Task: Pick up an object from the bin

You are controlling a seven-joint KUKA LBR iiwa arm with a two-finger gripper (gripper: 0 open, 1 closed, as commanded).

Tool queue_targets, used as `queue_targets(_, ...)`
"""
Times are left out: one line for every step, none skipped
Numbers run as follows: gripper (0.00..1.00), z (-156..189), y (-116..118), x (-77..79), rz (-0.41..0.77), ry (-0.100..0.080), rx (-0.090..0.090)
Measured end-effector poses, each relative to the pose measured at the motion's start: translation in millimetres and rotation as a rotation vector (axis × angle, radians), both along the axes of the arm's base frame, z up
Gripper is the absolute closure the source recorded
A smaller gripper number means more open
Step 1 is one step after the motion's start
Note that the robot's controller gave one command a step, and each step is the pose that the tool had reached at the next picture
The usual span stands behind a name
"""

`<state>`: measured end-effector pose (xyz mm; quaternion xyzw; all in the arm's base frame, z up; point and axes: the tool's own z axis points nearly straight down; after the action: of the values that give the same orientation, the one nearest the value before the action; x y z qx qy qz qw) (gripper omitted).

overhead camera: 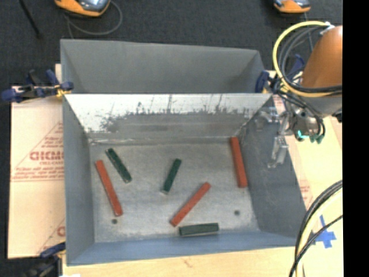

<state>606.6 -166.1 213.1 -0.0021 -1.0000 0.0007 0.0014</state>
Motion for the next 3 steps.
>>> queue_targets(0.00,-135,32,-20.5,0.410,-0.005,0.001)
queue_targets(0.00,-77,109,-29.1,0.264,-0.012,0.003)
queue_targets(0.00,-143,133,-90.1,0.368,0.002,0.003)
